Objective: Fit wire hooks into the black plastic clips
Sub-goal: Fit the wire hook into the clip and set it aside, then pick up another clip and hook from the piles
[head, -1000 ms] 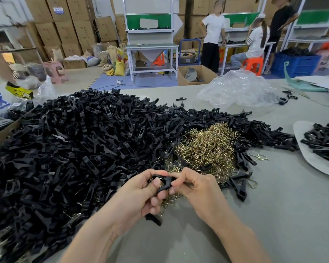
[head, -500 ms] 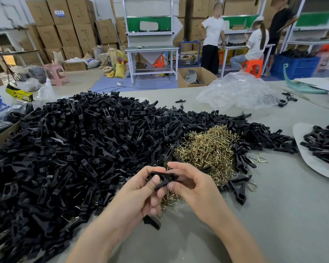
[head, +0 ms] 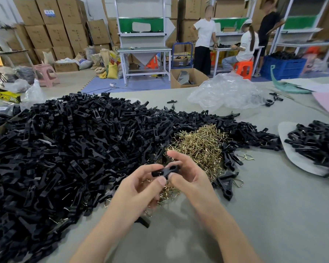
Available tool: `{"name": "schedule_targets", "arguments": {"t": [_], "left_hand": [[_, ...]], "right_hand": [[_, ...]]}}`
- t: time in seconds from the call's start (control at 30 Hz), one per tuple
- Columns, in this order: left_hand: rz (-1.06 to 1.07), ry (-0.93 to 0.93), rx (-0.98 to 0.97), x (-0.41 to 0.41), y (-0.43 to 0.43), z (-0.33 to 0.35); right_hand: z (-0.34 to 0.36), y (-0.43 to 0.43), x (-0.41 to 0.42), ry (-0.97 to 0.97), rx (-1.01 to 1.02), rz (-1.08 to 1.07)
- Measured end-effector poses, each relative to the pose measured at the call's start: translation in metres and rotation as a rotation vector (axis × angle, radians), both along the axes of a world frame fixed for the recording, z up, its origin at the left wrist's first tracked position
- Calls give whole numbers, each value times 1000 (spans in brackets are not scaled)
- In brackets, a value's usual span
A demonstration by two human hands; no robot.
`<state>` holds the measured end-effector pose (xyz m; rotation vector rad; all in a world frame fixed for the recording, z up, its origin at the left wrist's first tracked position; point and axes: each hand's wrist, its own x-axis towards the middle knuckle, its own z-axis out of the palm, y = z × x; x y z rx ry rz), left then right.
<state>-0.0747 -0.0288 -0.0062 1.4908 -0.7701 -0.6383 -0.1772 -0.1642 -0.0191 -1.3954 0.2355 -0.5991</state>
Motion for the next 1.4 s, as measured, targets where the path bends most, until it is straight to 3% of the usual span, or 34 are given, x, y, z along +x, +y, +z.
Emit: {"name": "schedule_targets", "arguments": {"t": [0.07, 0.27, 0.43, 0.63, 0.8, 0.97, 1.13, 1.27, 1.4], "left_hand": [[76, -202, 17, -11, -4, -2], [123, -479, -27, -37, -21, 3], [1, -506, -22, -65, -64, 15], [-59, -459, -53, -124, -196, 46], [-209, -453, 75, -152, -285, 75], [-161, -709, 139, -116, -216, 38], [101, -1041, 272, -67, -84, -6], [249, -1157, 450, -34, -6, -28], [225, -1057, 644, -9, 8, -39]], "right_hand": [[1, -2, -5, -25, 65, 12], [5, -14, -29, -51, 82, -27], [12, -57, -84, -34, 12, -117], [28, -108, -148, -151, 204, -595], [31, -117, -170, -109, 207, -711], [28, -105, -153, -11, 78, -624], [15, -72, -101, 41, -47, -493], [9, -30, -39, 154, -362, -419], [-1, -2, 4, 273, -822, -470]]}}
